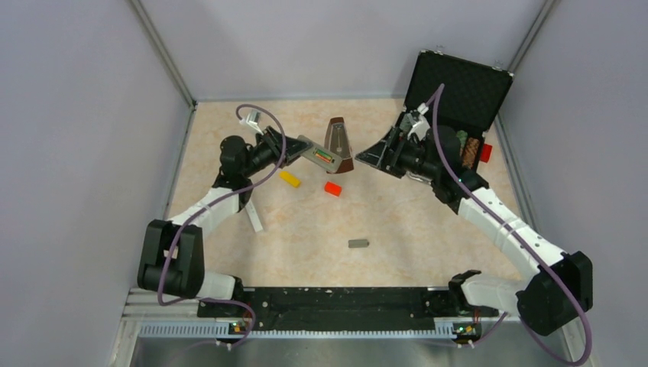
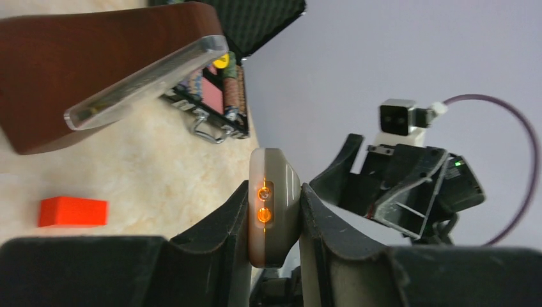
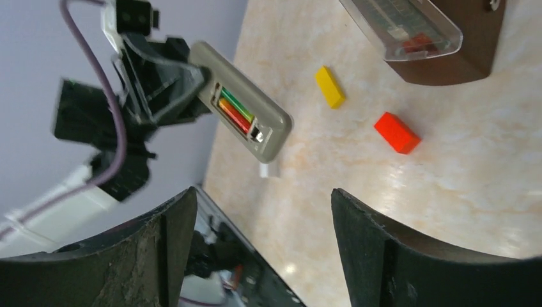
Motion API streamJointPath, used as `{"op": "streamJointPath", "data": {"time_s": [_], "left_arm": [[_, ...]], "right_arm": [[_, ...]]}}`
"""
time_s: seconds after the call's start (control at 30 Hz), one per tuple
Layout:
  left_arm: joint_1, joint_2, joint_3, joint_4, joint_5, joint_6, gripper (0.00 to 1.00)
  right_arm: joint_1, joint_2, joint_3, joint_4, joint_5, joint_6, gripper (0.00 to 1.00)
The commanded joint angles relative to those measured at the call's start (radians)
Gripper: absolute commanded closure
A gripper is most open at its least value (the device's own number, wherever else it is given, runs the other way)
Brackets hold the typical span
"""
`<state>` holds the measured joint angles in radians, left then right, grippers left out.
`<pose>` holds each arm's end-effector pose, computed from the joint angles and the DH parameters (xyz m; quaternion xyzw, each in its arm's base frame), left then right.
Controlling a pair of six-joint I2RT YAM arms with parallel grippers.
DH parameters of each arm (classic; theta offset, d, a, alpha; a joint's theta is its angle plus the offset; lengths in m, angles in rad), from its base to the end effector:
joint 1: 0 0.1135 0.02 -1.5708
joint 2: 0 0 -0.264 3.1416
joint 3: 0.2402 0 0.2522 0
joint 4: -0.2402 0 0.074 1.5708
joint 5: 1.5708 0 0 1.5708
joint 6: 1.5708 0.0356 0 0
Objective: Load the batteries into the remote control
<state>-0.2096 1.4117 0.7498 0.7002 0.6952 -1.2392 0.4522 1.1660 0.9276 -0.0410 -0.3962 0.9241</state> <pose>0.2980 -0.0867 0.2748 -0.1074 0.6883 -0.6258 0.3508 0.2377 0.1307 0.3272 0.0679 0.7890 0.4961 0.3559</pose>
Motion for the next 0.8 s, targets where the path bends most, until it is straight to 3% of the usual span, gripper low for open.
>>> {"op": "streamJointPath", "data": {"time_s": [0.0, 0.1, 0.3, 0.5, 0.77], "left_arm": [[0.028, -0.085, 0.037, -0.190, 0.038, 0.218, 1.00], [0.029, -0.125, 0.061, -0.403, -0.052, 0.327, 1.00], [0.032, -0.179, 0.054, -0.590, -0.216, 0.379, 1.00], [0.033, -0.242, -0.016, -0.577, -0.251, 0.343, 1.00], [0.033, -0.294, -0.122, -0.518, -0.236, 0.271, 1.00]], "right_arm": [[-0.014, 0.044, 0.114, -0.203, -0.093, -0.391, 0.26], [-0.006, 0.111, 0.164, -0.455, 0.055, -0.522, 0.31], [0.137, 0.205, 0.142, -0.594, 0.231, -0.582, 0.36], [0.207, 0.196, -0.037, -0.539, 0.203, -0.476, 0.53], [0.209, 0.179, -0.184, -0.437, 0.091, -0.454, 0.54]]}}
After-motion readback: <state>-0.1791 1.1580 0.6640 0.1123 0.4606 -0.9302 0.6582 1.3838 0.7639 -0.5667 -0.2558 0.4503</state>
